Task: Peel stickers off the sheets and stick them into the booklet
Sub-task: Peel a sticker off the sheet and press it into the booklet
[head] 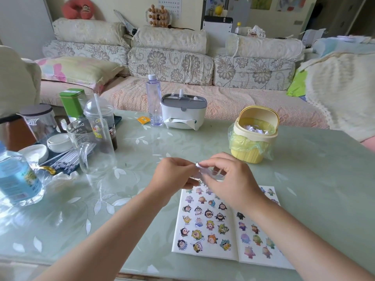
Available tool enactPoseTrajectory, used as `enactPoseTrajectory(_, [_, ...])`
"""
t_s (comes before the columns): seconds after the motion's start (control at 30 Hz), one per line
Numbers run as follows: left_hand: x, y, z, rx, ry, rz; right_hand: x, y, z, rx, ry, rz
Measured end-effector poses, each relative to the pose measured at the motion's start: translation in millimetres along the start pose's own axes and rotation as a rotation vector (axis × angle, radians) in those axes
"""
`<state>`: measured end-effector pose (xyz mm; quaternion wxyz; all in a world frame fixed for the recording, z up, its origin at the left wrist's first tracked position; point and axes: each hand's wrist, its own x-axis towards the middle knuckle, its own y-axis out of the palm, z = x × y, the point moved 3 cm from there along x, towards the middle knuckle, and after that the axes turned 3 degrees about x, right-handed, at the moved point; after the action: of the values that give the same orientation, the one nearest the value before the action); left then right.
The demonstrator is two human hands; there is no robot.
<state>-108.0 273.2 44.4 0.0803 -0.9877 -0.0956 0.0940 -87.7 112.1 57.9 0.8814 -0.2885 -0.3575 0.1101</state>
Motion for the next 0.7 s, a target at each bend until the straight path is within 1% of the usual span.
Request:
enactPoseTrajectory(0.1, [1.7, 1.6, -1.2, -0.227, -0.069, 0.048, -2.6, 2.7, 0.1, -0.128, -0.123, 0.014])
enactPoseTrajectory(0.17, [3.2, 3.9, -2.2, -0.353, -0.100, 0.123, -2.2, 2.5, -2.8, -0.178, -0.127, 0.012])
enactPoseTrajectory(0.23, [6.1, 4.8, -0.8, -0.316, -0.075, 0.151, -1.3, 2.8, -6.6, -0.171, -0.102, 0.037])
enactPoseTrajectory(0.27, [7.1, 4.6, 0.5, -0.261, -0.052, 0.143, -1.0, 2.4, -7.8, -0.121, -0.058, 0.055])
enactPoseTrajectory(0.33, [8.2, 4.1, 2.5, -0.205, -0.017, 0.115, 1.2, -1.7, -8.3, 0.079, 0.146, 0.073])
enactPoseTrajectory(0.4, [8.6, 3.5, 3.0, -0.205, 0.006, 0.091, 4.0, -8.3, -11.2, 0.266, 0.324, 0.008])
enactPoseTrajectory(0.47, [9.2, 3.7, 2.4, -0.222, 0.016, 0.079, 6.0, -13.7, -19.8, 0.303, 0.409, -0.054])
enactPoseTrajectory(0.5, [9.4, 4.1, 2.1, -0.233, 0.021, 0.076, 6.3, -14.3, -23.4, 0.329, 0.454, -0.025])
enactPoseTrajectory(0.57, [8.4, 4.8, 0.4, -0.236, 0.032, 0.065, 5.5, -11.9, -28.0, 0.461, 0.559, 0.047])
enactPoseTrajectory(0.63, [7.5, 5.1, -0.8, -0.185, 0.052, 0.050, 3.7, -10.2, -29.6, 0.576, 0.659, 0.065])
enactPoseTrajectory(0.7, [7.4, 5.9, -1.5, -0.066, 0.097, 0.050, 3.3, -10.1, -30.3, 0.599, 0.700, 0.028])
